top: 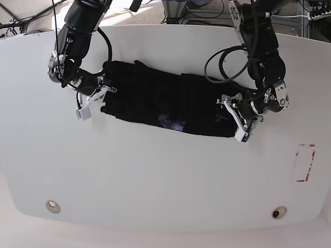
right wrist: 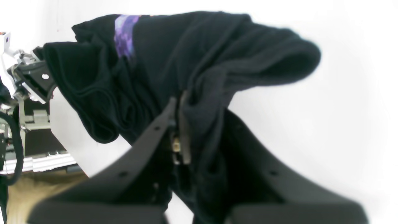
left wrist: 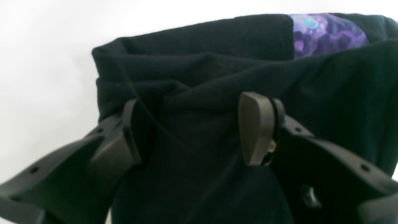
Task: Fold the T-shirt properly
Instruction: 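Grasp both ends of the folded shirt with both grippers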
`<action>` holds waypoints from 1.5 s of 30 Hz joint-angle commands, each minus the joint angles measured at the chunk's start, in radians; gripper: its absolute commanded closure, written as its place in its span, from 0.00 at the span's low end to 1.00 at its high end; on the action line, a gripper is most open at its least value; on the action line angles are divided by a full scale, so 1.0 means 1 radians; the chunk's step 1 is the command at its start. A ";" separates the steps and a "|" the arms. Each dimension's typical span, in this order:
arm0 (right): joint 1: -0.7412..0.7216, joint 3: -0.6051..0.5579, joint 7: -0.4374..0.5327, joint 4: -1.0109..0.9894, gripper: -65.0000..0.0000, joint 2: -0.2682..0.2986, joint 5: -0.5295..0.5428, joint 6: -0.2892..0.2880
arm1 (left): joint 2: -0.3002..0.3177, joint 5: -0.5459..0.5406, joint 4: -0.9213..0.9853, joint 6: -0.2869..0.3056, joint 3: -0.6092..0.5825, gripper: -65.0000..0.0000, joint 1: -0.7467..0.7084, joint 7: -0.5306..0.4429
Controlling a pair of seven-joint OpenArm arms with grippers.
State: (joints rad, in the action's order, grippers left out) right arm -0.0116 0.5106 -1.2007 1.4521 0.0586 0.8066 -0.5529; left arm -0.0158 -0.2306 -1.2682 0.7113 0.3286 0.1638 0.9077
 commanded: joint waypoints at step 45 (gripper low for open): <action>0.017 -0.149 0.012 0.451 1.00 0.019 0.012 -0.135 | 0.150 -0.063 -0.371 -0.013 -0.107 0.41 -0.116 0.276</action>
State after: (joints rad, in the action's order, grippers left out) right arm 0.0196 0.3618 -1.2152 1.8740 0.0719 0.7723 -0.6811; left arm 0.1261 -0.2790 -1.6257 0.6968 0.2203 0.0399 1.2057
